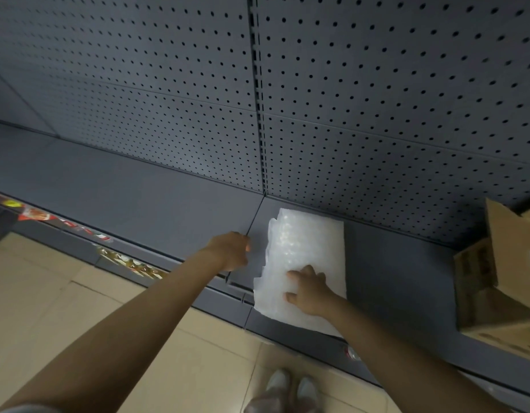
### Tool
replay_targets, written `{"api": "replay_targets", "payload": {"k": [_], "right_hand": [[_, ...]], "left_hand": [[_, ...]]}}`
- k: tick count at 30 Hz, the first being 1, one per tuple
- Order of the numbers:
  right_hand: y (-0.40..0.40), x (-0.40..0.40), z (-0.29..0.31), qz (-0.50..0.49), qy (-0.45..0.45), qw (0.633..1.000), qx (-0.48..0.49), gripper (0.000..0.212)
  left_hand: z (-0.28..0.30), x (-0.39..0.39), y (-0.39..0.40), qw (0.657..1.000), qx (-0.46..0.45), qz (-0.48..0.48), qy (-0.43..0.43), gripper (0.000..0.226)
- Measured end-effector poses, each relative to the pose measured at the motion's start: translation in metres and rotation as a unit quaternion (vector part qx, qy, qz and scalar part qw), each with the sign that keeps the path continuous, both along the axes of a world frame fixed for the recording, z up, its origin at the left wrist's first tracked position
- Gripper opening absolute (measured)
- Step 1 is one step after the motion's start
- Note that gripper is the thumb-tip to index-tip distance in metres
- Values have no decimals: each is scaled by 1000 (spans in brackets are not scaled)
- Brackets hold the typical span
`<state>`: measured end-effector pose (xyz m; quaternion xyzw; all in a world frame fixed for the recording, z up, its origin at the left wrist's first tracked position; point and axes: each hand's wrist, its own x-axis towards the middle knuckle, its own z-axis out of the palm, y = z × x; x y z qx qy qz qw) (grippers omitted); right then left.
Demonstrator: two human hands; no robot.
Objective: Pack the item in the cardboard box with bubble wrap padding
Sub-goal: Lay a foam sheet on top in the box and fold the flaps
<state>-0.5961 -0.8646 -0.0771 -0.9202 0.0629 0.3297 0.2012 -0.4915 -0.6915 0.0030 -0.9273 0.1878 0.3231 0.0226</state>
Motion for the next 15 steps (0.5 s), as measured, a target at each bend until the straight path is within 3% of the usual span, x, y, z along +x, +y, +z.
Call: {"api": "replay_targets", "payload": {"k": [9,15], "right_hand": [[-46,-4,2,217,-47,972,-75,57],[-71,-6,17,222,-35,972,-65,55]], "left_hand": [[-4,2,-11,999,-15,-27,8,43],[-16,0,-31,998,-6,-54,23,44]]}}
